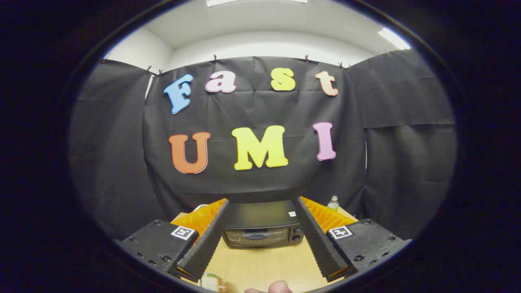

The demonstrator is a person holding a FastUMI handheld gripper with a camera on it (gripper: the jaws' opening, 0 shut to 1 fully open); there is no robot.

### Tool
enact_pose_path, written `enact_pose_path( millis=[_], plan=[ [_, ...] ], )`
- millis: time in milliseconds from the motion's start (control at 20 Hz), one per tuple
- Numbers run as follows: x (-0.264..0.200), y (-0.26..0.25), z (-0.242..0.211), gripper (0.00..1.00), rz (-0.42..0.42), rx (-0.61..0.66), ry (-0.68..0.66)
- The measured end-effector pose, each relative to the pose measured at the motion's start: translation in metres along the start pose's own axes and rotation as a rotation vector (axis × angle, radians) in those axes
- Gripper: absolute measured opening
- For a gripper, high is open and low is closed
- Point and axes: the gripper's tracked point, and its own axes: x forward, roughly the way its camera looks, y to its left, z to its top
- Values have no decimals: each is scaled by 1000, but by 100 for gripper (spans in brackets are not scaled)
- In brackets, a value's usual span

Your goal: Open the toaster oven, put the food inside, and close the toaster oven door.

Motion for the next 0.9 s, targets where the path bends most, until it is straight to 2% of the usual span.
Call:
enact_pose_path(
  millis=[450, 900],
  plan=[
    [1, 12, 5, 100, 42, -14, -13],
    [5, -3, -1, 100, 20, -4, 3]
  ],
)
